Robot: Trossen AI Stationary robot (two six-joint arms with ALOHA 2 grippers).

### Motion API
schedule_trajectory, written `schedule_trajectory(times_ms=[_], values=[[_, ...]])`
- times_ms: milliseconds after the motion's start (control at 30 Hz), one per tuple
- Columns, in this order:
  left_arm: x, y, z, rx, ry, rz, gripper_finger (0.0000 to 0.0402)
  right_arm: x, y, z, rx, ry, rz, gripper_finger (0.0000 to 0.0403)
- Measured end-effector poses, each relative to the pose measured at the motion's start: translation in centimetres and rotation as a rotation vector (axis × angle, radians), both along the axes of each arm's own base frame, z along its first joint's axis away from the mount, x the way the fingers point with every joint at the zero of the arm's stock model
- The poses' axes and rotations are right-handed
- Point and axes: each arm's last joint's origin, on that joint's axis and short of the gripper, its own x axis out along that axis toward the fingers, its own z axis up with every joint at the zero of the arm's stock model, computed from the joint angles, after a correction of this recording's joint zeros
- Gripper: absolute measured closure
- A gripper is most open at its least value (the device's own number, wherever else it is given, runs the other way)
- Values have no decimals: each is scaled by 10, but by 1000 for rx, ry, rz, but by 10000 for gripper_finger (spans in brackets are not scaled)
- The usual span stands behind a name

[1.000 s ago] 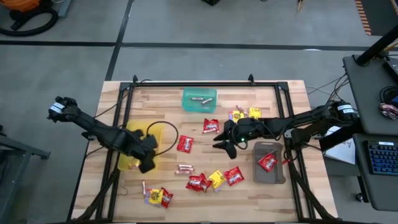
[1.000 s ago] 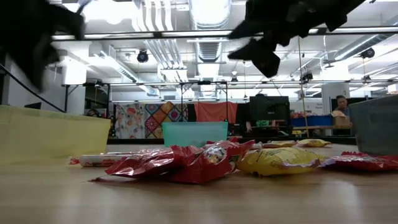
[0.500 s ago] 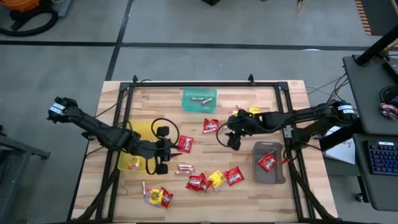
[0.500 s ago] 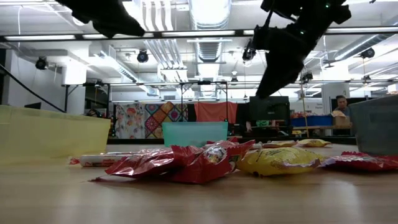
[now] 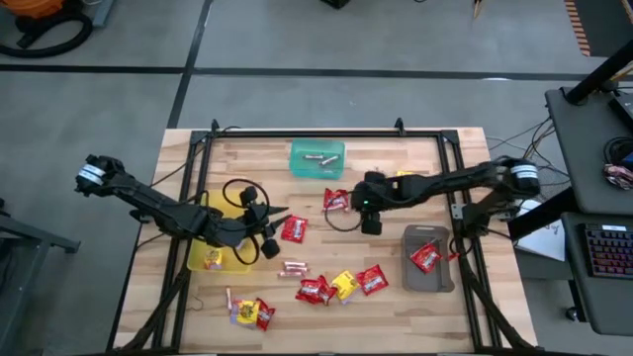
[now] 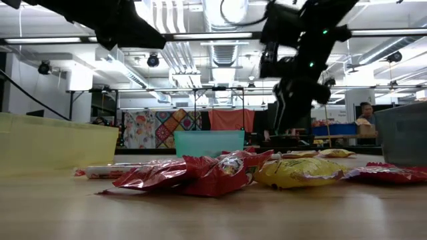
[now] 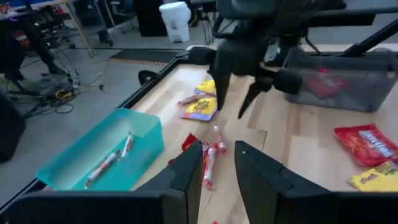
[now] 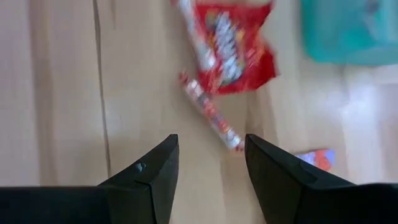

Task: Sort candy
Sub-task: Put the white candy into the green bin

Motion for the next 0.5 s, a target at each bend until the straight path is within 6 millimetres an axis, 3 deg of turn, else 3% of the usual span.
schedule_trajectory(times_ms=[233,500], values=[[-1,1,0,2,3,1,324,30,-12,-17,1,127,16,227],[-1,1,-1,9,22,0,324,45,-28,-29,34,238,22,227]])
